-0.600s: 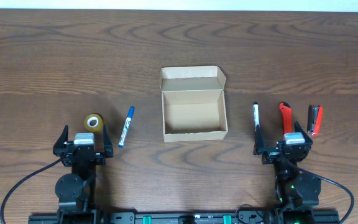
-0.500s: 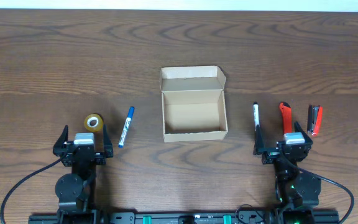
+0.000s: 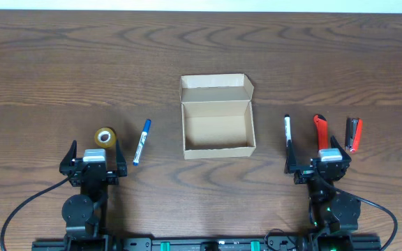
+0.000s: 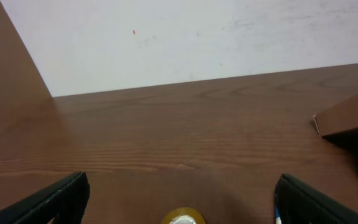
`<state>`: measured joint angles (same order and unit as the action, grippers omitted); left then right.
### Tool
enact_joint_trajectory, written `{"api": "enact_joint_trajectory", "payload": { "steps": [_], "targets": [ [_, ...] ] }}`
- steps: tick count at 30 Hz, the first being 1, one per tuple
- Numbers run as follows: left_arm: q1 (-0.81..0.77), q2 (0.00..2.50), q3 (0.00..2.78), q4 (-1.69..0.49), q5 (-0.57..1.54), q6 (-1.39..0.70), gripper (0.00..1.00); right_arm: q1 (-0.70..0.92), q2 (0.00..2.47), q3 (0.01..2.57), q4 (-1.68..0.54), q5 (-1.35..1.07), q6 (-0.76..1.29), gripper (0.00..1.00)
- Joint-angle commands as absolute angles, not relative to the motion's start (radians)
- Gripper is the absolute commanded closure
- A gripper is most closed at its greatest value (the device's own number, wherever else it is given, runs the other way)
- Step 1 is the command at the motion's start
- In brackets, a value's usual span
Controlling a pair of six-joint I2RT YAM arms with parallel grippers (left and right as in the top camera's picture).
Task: Pack container
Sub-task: 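Move the left gripper down to the blue-capped marker and grasp it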
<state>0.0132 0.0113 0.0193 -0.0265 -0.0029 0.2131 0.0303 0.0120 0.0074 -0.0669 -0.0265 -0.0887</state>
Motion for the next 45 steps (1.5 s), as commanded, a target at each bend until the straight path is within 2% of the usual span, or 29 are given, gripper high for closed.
{"api": "enact_joint_trajectory", "payload": {
  "steps": [1, 16, 22, 25, 28, 31, 34, 40, 45],
  "targets": [
    [0.02, 0.007, 0.005, -0.078, 0.0, 0.206, 0.05, 0.041, 0.007, 0.006, -0.072, -0.03, -0.102, 0.01],
    [0.02, 0.007, 0.005, -0.077, 0.0, 0.205, 0.05, 0.041, 0.007, 0.006, -0.072, -0.03, -0.102, 0.01],
    [0.019, 0.007, 0.005, -0.067, 0.079, 0.188, 0.05, 0.041, 0.007, 0.006, -0.072, -0.03, -0.102, 0.01],
    [0.019, 0.007, 0.005, -0.053, 0.08, 0.056, 0.04, 0.041, 0.007, 0.006, -0.072, -0.03, -0.102, 0.01],
    [0.019, 0.009, 0.036, -0.088, 0.09, -0.203, 0.05, 0.041, 0.007, 0.006, -0.072, -0.03, -0.102, 0.01],
    [0.019, 0.042, 0.133, -0.153, 0.131, -0.254, 0.04, 0.041, 0.007, 0.006, -0.072, -0.03, -0.102, 0.01],
    [0.019, 0.158, 0.299, -0.229, 0.096, -0.214, 0.05, 0.041, 0.007, 0.006, -0.072, -0.03, -0.102, 0.01],
    [0.019, 0.6, 0.717, -0.413, 0.094, -0.189, 0.05, 0.041, 0.007, 0.006, -0.072, -0.03, -0.102, 0.01],
    [0.019, 1.031, 1.137, -0.786, 0.121, -0.14, 0.05, 0.041, 0.007, 0.006, -0.072, -0.03, -0.102, 0.01]
  ]
}}
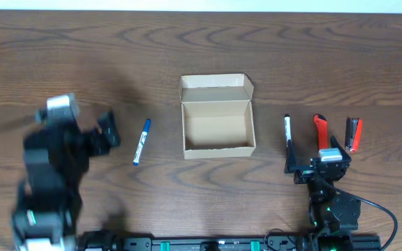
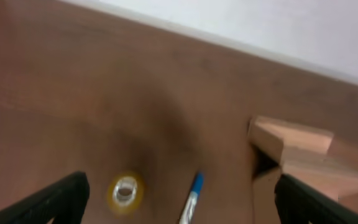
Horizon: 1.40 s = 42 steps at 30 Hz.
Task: Pack container
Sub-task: 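Move the left gripper down to the blue-capped marker and grasp it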
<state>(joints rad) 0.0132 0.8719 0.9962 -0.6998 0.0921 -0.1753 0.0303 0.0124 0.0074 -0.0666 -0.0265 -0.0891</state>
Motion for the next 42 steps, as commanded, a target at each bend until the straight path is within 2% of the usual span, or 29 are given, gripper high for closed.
{"api": "enact_joint_trajectory", "payload": {
  "steps": [1, 3, 7, 11, 16, 23, 26, 27, 33, 42],
  "targets": [
    [0.019, 1.117, 1.22, -0.873, 0.13, -0.11, 0.05, 0.041, 0.007, 0.006, -0.072, -0.03, -0.102, 0.01],
    [0.019, 1.245, 1.335, -0.994, 0.131, -0.069, 0.05, 0.041, 0.007, 0.006, -0.072, -0.03, -0.102, 0.01],
    [0.019, 1.442, 1.433, -1.098, 0.174, -0.048, 0.04, 0.041, 0.007, 0.006, -0.072, -0.026, -0.102, 0.01],
    [0.011, 1.581, 1.433, -1.128, 0.272, 0.025, 0.05, 0.041, 0.007, 0.006, -0.072, -0.026, -0.102, 0.01],
    [-0.053, 1.738, 1.433, -1.179, 0.121, 0.044, 0.05, 0.041, 0.007, 0.006, -0.072, -0.026, -0.102, 0.01],
    [-0.149, 1.891, 1.432, -1.109, 0.157, 0.165, 0.05, 0.041, 0.007, 0.006, -0.072, -0.026, -0.102, 0.01],
    [-0.173, 1.901, 1.428, -1.063, 0.158, 0.2, 0.0, 0.041, 0.007, 0.006, -0.072, -0.026, -0.102, 0.01],
    [-0.175, 1.901, 1.427, -1.052, 0.158, 0.203, 0.05, 0.041, 0.007, 0.006, -0.072, -0.026, -0.102, 0.01],
    [-0.175, 1.881, 1.407, -1.033, 0.17, 0.183, 0.04, 0.041, 0.007, 0.006, -0.072, -0.022, -0.102, 0.01],
    [-0.177, 1.544, 1.013, -0.771, 0.202, 0.081, 0.05, 0.041, 0.007, 0.006, -0.072, -0.004, -0.102, 0.01]
  ]
}}
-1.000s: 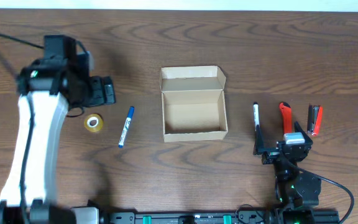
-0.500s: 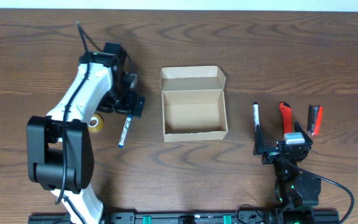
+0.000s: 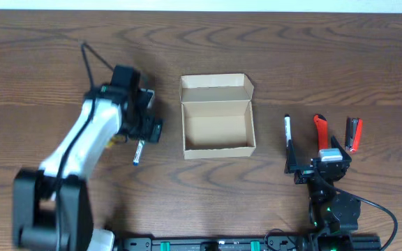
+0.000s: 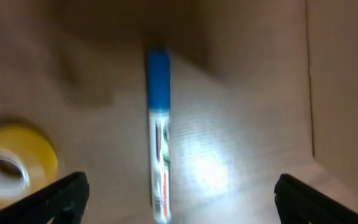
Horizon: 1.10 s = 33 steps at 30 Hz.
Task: Pack container
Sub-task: 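Move the left gripper down to the blue-capped marker and grasp it, then carry the blue marker into the box with the left gripper and release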
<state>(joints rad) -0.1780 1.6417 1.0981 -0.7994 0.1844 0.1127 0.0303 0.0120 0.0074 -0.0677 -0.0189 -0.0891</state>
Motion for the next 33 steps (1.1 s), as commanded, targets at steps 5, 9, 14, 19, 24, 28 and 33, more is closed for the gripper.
{"api": "enact_joint_trajectory", "payload": {
  "steps": [5, 9, 14, 19, 24, 28, 33],
  "targets": [
    [-0.177, 1.513, 0.969, -0.754, 0.184, 0.083, 0.05, 0.041, 0.007, 0.006, -0.072, -0.004, -0.102, 0.01],
    [-0.177, 1.535, 0.968, -0.726, 0.183, 0.083, 0.05, 0.041, 0.007, 0.006, -0.072, -0.004, -0.102, 0.01],
    [-0.176, 1.584, 0.967, -0.681, 0.179, 0.083, 0.04, 0.041, 0.007, 0.006, -0.072, -0.004, -0.102, 0.01],
    [-0.176, 1.666, 0.966, -0.68, 0.177, 0.08, 0.04, 0.041, 0.007, 0.006, -0.072, -0.004, -0.102, 0.01],
    [-0.176, 1.724, 0.966, -0.669, 0.175, 0.071, 0.04, 0.041, 0.007, 0.006, -0.072, -0.004, -0.102, 0.01],
    [-0.176, 1.746, 0.966, -0.665, 0.175, 0.071, 0.04, 0.041, 0.007, 0.006, -0.072, -0.004, -0.102, 0.01],
    [-0.176, 1.765, 0.965, -0.665, 0.141, 0.075, 0.04, 0.041, 0.007, 0.006, -0.072, -0.004, -0.102, 0.01]
  ]
}}
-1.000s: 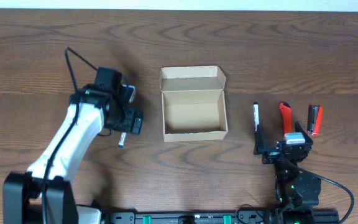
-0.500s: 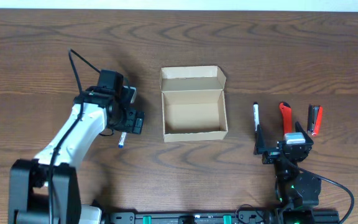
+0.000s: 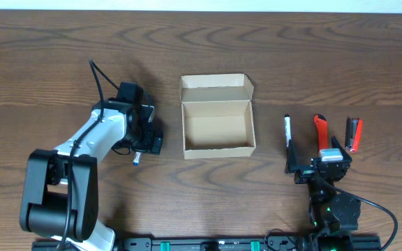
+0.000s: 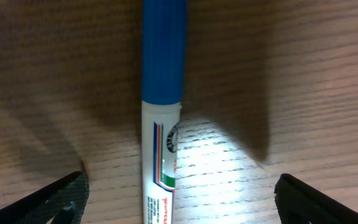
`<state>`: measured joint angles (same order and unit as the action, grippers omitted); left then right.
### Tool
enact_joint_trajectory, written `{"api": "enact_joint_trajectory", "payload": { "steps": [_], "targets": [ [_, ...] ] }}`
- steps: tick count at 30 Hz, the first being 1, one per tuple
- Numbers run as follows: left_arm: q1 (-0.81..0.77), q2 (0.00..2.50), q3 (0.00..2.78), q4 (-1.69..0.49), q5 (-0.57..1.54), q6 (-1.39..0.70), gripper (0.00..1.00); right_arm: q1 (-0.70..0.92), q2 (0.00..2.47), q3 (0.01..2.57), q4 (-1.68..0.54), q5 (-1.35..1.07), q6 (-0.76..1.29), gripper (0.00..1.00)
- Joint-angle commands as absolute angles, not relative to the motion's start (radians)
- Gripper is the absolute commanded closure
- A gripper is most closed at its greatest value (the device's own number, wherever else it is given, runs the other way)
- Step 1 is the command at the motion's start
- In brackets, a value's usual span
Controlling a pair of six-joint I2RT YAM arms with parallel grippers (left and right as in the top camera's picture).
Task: Pack container
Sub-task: 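Carry the blue marker into the box with the left gripper and release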
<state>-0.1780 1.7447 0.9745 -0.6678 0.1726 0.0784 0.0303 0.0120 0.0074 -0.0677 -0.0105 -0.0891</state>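
The blue-capped white marker (image 4: 162,124) lies on the wood and runs straight up the left wrist view. My left gripper (image 4: 179,202) is open low over it, one finger (image 4: 58,196) on each side of the barrel. In the overhead view the left gripper (image 3: 145,138) covers most of the marker, and only its tip (image 3: 137,158) shows. The open cardboard box (image 3: 217,148) stands right of it, empty. My right gripper (image 3: 317,166) rests open at the front right.
A black marker (image 3: 287,130), a red-handled tool (image 3: 320,132) and a red-and-black item (image 3: 354,134) lie right of the box. A sliver of the yellow tape roll shows left of the blue marker. The box's lid flap (image 3: 215,81) stands open at the back.
My left gripper has come down much closer over the blue marker, which now fills the wrist view between the open fingers. The marker, box and right arm have not moved.
Both arms were parked at the front, the left one behind the yellow tape roll. Then the left arm was raised and looking down at tape, marker and box. Later it hung over the marker, and now it is low with open fingers astride it.
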Motion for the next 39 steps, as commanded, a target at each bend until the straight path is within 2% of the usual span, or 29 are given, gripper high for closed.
{"api": "enact_joint_trajectory", "payload": {
  "steps": [1, 10, 12, 14, 16, 20, 22, 24, 26, 34, 39],
  "targets": [
    [-0.176, 1.768, 0.965, -0.665, 0.128, 0.074, 0.04, 0.041, 0.007, 0.006, -0.072, -0.004, -0.102, 0.01],
    [-0.176, 1.808, 0.965, -0.665, 0.079, 0.066, 0.04, 0.041, 0.007, 0.006, -0.072, -0.004, -0.102, 0.01],
    [-0.176, 1.808, 0.965, -0.668, 0.078, 0.067, 0.0, 0.041, 0.007, 0.006, -0.072, -0.004, -0.102, 0.01],
    [-0.176, 1.808, 0.965, -0.669, 0.078, 0.067, 0.12, 0.041, 0.007, 0.006, -0.072, -0.004, -0.102, 0.01],
    [-0.176, 1.808, 0.965, -0.668, 0.078, 0.067, 0.32, 0.041, 0.007, 0.006, -0.072, -0.004, -0.102, 0.01],
    [-0.176, 1.808, 0.965, -0.668, 0.079, 0.067, 0.51, 0.041, 0.007, 0.006, -0.073, -0.004, -0.102, 0.01],
    [-0.176, 1.808, 0.966, -0.668, 0.079, 0.066, 0.65, 0.041, 0.007, 0.006, -0.073, -0.004, -0.102, 0.01],
    [-0.176, 1.808, 0.966, -0.67, 0.088, 0.066, 0.73, 0.041, 0.007, 0.006, -0.073, -0.004, -0.102, 0.01],
    [-0.176, 1.808, 0.966, -0.679, 0.105, 0.066, 0.93, 0.041, 0.007, 0.006, -0.073, -0.004, -0.102, 0.01],
    [-0.178, 1.784, 0.984, -0.684, 0.258, 0.064, 0.94, 0.041, 0.007, 0.006, -0.073, -0.003, -0.102, 0.01],
    [-0.18, 1.708, 1.095, -0.786, 0.29, 0.079, 0.94, 0.041, 0.007, 0.006, -0.073, -0.003, -0.103, 0.01]
  ]
}}
